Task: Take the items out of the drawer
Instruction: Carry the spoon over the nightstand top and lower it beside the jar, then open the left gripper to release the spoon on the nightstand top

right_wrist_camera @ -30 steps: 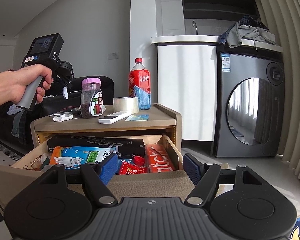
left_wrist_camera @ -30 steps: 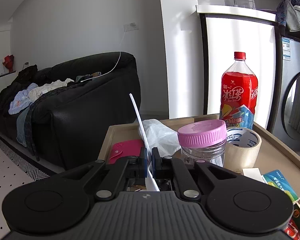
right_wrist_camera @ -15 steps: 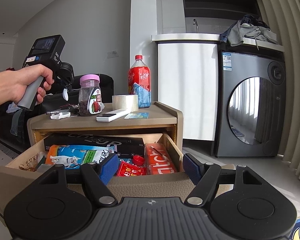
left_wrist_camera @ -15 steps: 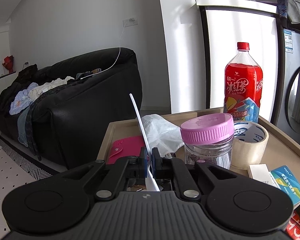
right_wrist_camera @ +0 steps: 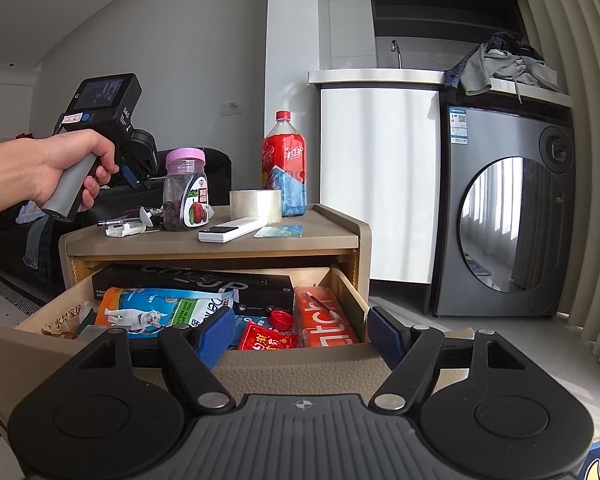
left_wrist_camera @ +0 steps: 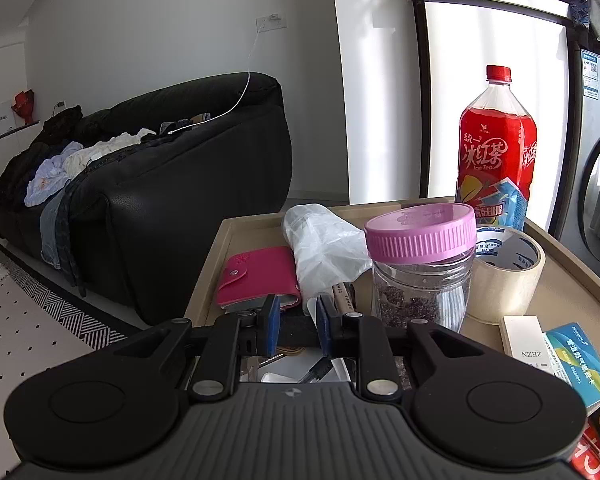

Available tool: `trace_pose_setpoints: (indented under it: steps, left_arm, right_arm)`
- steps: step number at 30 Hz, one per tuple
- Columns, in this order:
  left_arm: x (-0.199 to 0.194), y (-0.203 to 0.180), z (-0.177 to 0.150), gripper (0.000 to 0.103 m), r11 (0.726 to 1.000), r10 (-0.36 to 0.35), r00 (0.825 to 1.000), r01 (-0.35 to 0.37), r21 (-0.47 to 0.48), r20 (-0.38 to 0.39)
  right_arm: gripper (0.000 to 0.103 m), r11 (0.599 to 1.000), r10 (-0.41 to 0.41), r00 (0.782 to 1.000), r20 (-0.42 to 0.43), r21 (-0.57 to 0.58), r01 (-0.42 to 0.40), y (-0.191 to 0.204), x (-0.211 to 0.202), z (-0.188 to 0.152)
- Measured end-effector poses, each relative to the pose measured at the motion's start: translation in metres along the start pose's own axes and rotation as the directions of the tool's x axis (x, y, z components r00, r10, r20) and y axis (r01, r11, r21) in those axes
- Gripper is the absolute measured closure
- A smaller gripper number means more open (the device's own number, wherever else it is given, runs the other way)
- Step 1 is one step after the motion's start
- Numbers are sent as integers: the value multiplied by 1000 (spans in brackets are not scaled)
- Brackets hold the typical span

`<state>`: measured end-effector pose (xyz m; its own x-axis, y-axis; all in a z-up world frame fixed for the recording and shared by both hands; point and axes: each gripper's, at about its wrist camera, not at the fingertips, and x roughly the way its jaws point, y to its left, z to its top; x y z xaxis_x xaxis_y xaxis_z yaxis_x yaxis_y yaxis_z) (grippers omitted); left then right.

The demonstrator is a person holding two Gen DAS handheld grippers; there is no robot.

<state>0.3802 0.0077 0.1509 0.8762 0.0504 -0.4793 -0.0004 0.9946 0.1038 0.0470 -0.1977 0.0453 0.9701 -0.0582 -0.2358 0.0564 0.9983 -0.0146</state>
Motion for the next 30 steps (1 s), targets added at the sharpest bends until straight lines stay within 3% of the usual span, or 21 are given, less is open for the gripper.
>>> trace_pose_setpoints:
  steps: [9, 13, 22, 30]
  left_arm:
    - [-10, 1, -2, 67, 1000, 12, 1000, -13, 12, 6]
    - [-17, 2, -2, 42, 1000, 4, 1000, -4, 2, 5]
    - [-40, 2, -5, 10, 999, 7, 1000, -6, -33, 26]
    - [-61, 0, -10, 2, 999, 11, 998, -9, -32, 55]
  right_arm:
    - [26, 1000, 7, 1000, -2, -1, -7, 1, -2, 1]
    - [26, 1000, 12, 1000, -3, 0, -12, 2, -3, 1]
    - [27, 1000, 17, 1000, 3, -8, -17, 5, -10, 2]
    - [26, 1000, 20, 1000, 9, -15, -20, 7, -18, 3]
